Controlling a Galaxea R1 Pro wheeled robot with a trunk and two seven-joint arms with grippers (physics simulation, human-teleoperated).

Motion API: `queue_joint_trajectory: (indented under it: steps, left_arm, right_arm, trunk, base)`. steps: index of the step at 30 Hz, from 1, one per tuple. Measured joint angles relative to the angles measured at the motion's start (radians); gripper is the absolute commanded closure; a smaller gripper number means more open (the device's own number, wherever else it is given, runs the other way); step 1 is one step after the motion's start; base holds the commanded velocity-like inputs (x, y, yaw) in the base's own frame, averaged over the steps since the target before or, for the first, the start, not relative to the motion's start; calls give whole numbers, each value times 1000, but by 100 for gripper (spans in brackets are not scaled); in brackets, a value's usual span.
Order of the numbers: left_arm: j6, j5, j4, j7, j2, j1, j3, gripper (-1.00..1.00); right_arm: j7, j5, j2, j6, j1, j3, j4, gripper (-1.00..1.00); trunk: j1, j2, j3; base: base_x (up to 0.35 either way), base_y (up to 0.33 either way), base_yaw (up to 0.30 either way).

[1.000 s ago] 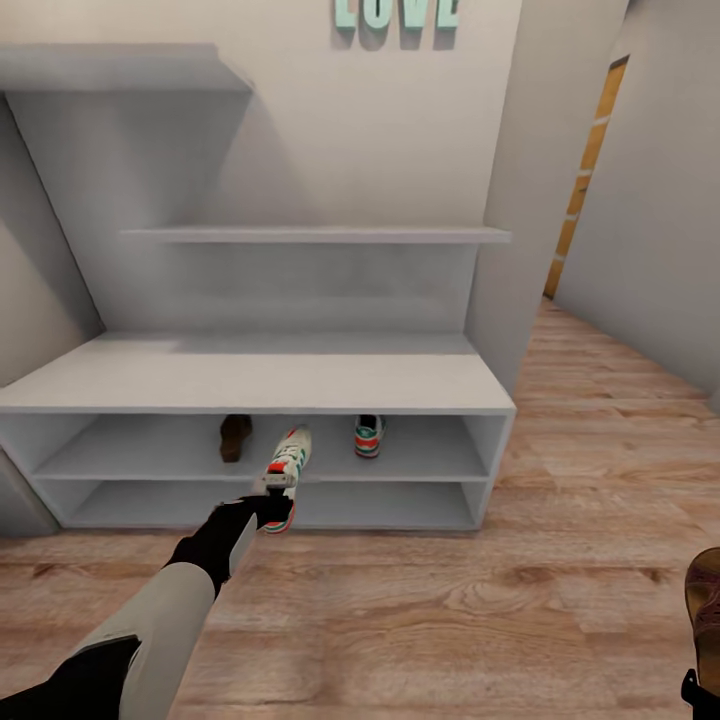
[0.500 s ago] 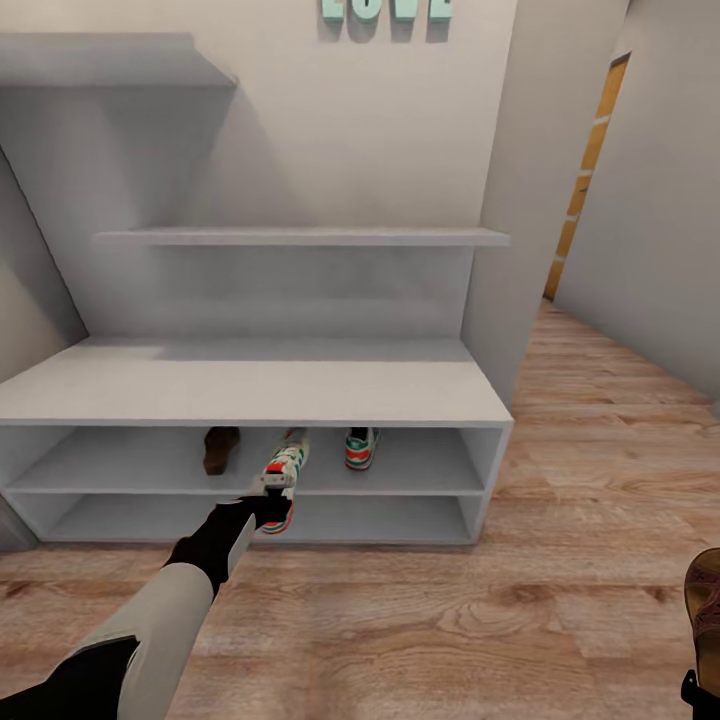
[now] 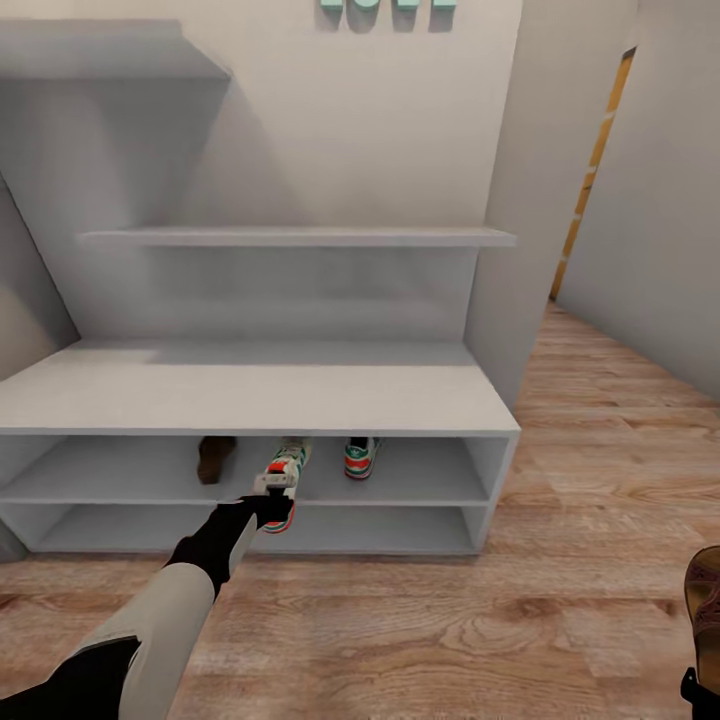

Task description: Pick up the two gym shoes and the two sandals from the corridor floor and place them onto the hallstand (shoe rack) in the corridor, making sure they are on the rack and not on the floor. Arrange them so the two gym shoes are next to each other and the two sandals are next to each other.

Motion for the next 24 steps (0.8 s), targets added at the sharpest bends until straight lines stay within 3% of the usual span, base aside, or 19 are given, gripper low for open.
queue_joint_trajectory:
  steps: [7,24]
  left_arm:
    - [3,0,0,1,0,-1,1,100]
    - [-3,0,0,3,1,0,2,100]
  right_arm:
    - [0,0,-1,0,0,1,-1,100]
    - [0,0,0,0,0,1,-1,100]
  trunk:
    - [3,-1,-30]
    - [3,-2,-34]
  base:
    - [1,0,0]
    - [58,0,0]
